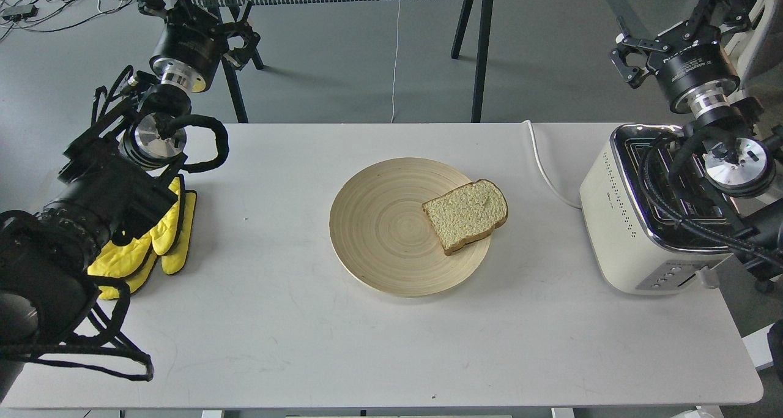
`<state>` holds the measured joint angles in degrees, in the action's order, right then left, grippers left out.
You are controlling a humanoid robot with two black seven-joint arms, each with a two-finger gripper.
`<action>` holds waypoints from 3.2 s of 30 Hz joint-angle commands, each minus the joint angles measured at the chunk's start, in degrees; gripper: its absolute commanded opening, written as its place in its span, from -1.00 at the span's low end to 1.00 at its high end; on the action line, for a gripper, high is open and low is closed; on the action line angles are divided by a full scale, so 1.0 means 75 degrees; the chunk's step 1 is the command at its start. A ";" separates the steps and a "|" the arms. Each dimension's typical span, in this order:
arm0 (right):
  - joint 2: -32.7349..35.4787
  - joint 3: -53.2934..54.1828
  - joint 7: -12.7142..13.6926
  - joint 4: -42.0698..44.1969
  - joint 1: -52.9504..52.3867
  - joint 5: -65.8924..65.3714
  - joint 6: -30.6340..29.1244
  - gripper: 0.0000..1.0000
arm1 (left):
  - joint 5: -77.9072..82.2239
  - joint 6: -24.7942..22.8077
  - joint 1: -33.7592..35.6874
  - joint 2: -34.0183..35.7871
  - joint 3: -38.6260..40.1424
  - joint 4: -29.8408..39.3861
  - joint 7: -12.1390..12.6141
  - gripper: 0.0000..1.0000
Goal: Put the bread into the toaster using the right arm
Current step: 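Lift the right gripper off the toaster and swing it toward the bowl, then reach the right gripper to the bread slice edge and close on it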
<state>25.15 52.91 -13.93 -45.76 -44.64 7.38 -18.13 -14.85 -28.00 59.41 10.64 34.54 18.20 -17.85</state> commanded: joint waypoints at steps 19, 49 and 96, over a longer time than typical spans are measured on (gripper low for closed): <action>0.0303 -0.2366 -0.0018 -0.0742 -0.1267 -0.4518 0.1139 0.99 | -0.0001 0.0000 -0.0035 -0.0012 0.0000 -0.0036 -0.0256 1.00; -0.1360 -0.7536 0.0006 0.1179 -0.1162 -0.9117 0.3132 0.91 | -0.0001 0.0000 -0.0035 -0.0036 0.0000 -0.0025 -0.0256 1.00; -0.2041 -0.7735 0.0088 0.1544 -0.1313 -0.9011 0.3460 -0.98 | -0.0001 0.0000 -0.0035 -0.0047 0.0000 -0.0036 -0.0268 1.00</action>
<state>9.07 -5.79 -13.32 -31.57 -53.26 -60.32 7.53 -14.86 -28.00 59.16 10.28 34.54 18.00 -19.87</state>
